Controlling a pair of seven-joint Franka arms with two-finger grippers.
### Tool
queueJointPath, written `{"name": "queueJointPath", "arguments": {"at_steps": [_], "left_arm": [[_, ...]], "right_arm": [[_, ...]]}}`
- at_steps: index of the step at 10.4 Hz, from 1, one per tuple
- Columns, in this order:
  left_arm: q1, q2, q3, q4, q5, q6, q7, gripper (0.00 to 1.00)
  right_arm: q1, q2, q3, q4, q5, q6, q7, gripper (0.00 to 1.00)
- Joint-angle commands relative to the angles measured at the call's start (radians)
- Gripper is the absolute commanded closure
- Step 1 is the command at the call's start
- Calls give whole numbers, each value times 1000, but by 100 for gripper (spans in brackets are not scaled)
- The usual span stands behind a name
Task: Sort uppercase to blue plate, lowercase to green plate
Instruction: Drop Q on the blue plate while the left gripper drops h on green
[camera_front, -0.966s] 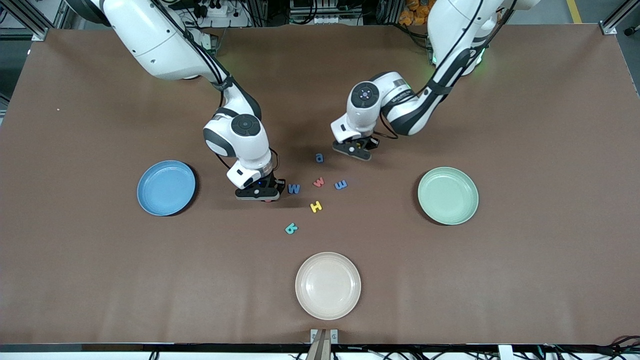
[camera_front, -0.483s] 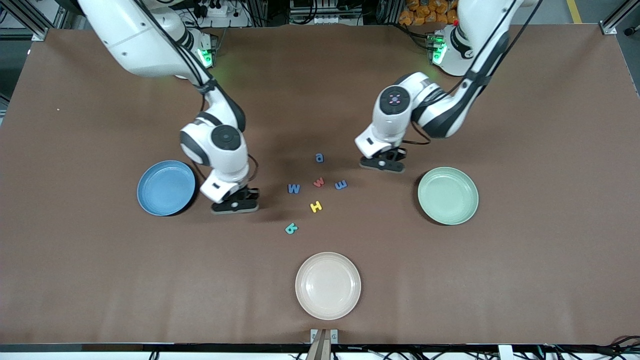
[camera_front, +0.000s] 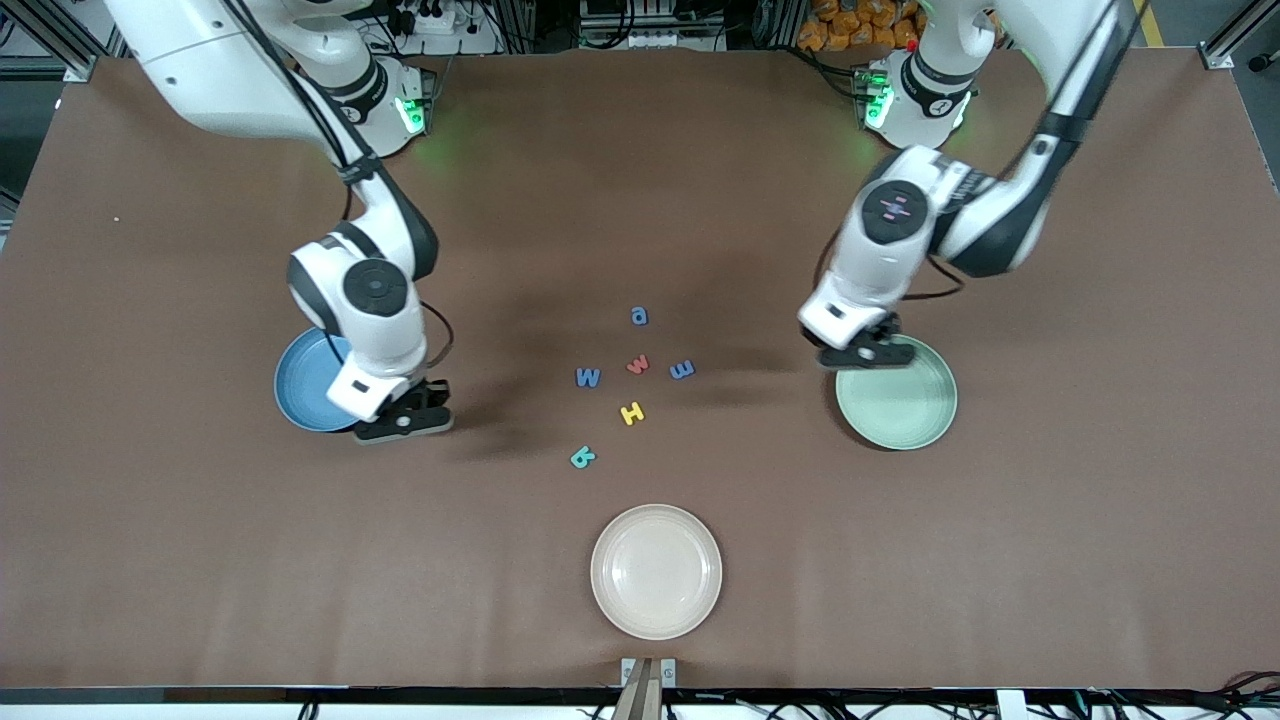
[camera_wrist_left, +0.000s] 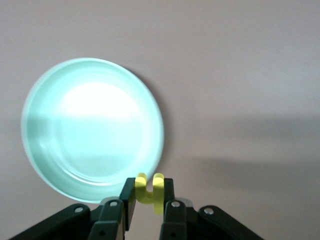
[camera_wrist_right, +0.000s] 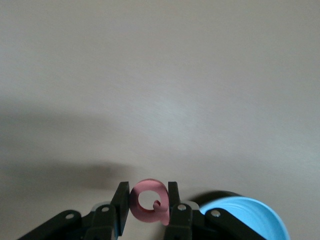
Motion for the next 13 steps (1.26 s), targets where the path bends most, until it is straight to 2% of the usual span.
{"name": "queueJointPath", "arguments": {"at_steps": [1, 5, 6, 7, 8, 10, 11, 12, 13], "left_arm": [[95, -7, -14, 17, 27, -8, 16, 100], [177, 19, -14, 85, 13, -9, 35, 100], [175, 28, -14, 85, 13, -9, 35, 35], [169, 36, -15, 82, 13, -9, 27, 0], [166, 39, -17, 73, 9, -18, 27, 0], [160, 51, -18, 74, 4, -35, 27, 0], [154, 54, -20, 74, 4, -35, 26, 0], [134, 72, -20, 82, 4, -35, 24, 0], [103, 88, -18, 88, -1, -35, 12, 0]], "right_arm": [[-72, -71, 12, -95, 28, 15, -107, 78], [-159, -88, 5, -181, 28, 31, -244, 77], [-159, -90, 4, -210, 28, 47, -244, 77], [-159, -92, 2, -230, 28, 52, -244, 75], [-159, -95, 1, -244, 28, 55, -244, 68], [-157, -102, -1, -246, 28, 55, -243, 39], [-157, -113, 1, -240, 28, 49, -243, 30], [-154, -130, 5, -232, 29, 38, -241, 31], [-148, -142, 11, -223, 75, 17, -235, 32]]}}
